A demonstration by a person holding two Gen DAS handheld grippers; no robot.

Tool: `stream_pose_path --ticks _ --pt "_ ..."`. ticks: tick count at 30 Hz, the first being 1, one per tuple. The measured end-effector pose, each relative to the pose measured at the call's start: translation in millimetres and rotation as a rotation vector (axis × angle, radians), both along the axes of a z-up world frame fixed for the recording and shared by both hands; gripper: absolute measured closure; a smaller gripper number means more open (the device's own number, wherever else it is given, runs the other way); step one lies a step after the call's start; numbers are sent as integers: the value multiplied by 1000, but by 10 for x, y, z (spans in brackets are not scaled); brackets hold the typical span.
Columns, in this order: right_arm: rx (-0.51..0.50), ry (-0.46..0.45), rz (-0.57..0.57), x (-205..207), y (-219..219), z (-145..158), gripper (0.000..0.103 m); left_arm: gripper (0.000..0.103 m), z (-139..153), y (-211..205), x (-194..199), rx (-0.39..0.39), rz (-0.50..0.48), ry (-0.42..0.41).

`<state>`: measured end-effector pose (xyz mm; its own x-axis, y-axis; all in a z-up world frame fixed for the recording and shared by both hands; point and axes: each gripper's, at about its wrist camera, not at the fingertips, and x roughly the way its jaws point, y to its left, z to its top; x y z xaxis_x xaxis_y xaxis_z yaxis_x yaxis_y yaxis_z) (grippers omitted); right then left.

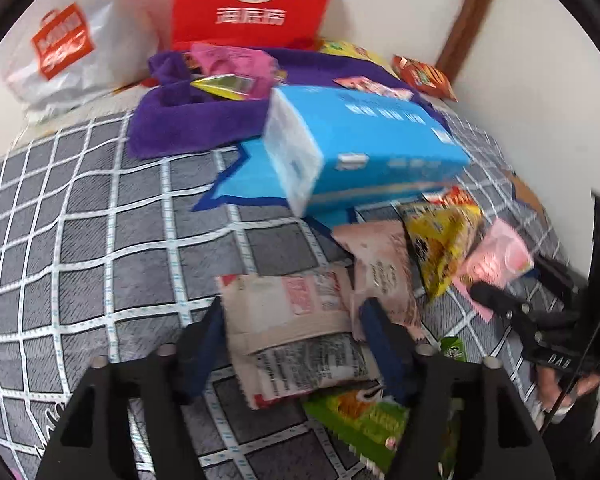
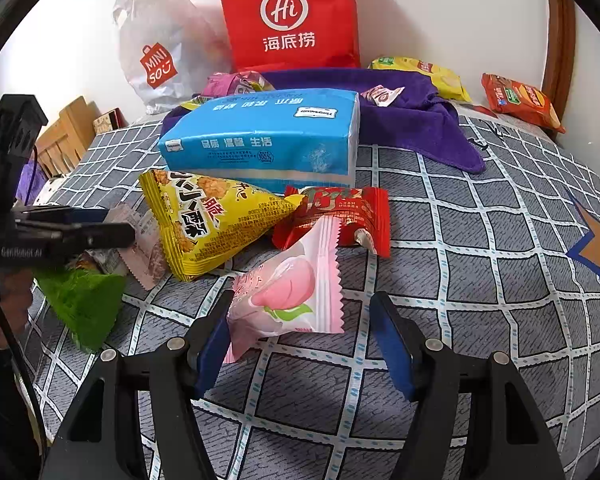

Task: Organize snacks
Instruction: 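Lower both tools over the pile beside the tissue box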

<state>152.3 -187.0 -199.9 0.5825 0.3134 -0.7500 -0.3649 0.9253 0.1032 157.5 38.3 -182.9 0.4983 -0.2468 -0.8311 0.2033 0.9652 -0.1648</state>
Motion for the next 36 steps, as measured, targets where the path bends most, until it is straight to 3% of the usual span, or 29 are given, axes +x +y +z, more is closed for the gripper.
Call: stream_pose_path --ticks 2,4,6,8,11,13,18,19,20,22,28,33,36 --pt "-4 0 3 -1 9 -1 34 17 -24 -104 -13 36 -29 -11" --pt "-17 -1 7 0 20 -7 34 19 -38 -175 -22 72 -32 -30" --pt "-25 -3 7 0 28 -8 34 29 -27 -156 -29 68 -21 -42" --pt "-17 -1 8 -2 11 -8 34 45 -1 -102 -50 76 -13 -54" --pt "-10 0 9 -3 2 -7 34 57 68 63 -77 32 10 -59" --pt "-14 -1 8 -4 1 -8 34 59 121 170 -90 12 34 -63" --pt "-14 -2 8 -6 1 -9 34 56 132 287 -83 8 65 -53" --pt "-14 -2 8 -4 2 -8 34 52 137 317 -88 0 74 -53" --pt "-14 -2 8 -4 -2 -8 34 42 145 346 -97 3 90 -53" --pt "-12 -1 9 -3 0 -9 34 36 160 393 -125 22 113 -59" --pt "-10 -1 8 -8 5 -10 34 36 162 530 -146 17 176 -52" --pt "4 1 8 -9 -6 -10 34 36 219 686 -165 -74 213 -53" --pt "13 3 8 -4 -13 -7 34 36 216 742 -153 -52 240 -48"
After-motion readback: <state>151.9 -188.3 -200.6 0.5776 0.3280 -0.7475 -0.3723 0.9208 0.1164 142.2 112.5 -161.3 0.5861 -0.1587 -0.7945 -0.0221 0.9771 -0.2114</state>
